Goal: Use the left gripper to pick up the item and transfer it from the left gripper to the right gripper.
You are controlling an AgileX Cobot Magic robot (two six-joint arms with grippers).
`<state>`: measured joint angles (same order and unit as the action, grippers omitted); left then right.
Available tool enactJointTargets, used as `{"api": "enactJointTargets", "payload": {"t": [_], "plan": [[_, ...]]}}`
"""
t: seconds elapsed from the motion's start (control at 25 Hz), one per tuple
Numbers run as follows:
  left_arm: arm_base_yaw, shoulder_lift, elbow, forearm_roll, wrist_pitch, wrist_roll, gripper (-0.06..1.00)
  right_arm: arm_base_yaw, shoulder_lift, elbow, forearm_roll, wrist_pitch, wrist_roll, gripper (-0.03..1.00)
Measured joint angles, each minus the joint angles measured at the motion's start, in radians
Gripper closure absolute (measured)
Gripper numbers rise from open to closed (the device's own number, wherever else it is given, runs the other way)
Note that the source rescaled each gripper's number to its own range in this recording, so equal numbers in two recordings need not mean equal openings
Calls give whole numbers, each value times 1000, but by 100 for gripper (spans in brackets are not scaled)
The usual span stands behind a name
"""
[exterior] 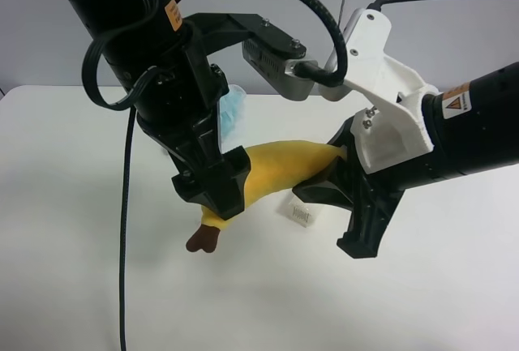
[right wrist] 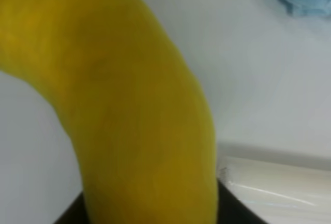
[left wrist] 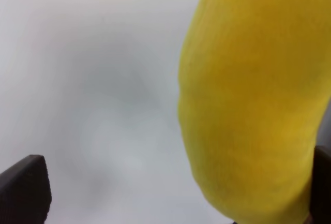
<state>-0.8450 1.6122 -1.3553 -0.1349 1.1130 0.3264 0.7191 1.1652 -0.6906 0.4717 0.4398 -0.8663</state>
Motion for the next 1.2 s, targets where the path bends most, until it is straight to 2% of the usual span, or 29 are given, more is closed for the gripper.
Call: {"api": "enactJointTargets", "payload": {"t": [0.32,0.6,0.72,0.84,1.2], "plan": [[0,-91,-78,19,92,-13,-5,0,0,0,-9,2,-1,97],[0,-240,-88,125,100,-105,-5,0,0,0,-9,2,-1,97],[0,-331,-66,147,98,-125,-5,0,0,0,-12,4,-1,97],[0,-443,44,150,96,-137,-5,0,0,0,-12,10,-1,97],[0,-862,529,152,103,-194,-5,0,0,0,-12,11,-1,97]]}}
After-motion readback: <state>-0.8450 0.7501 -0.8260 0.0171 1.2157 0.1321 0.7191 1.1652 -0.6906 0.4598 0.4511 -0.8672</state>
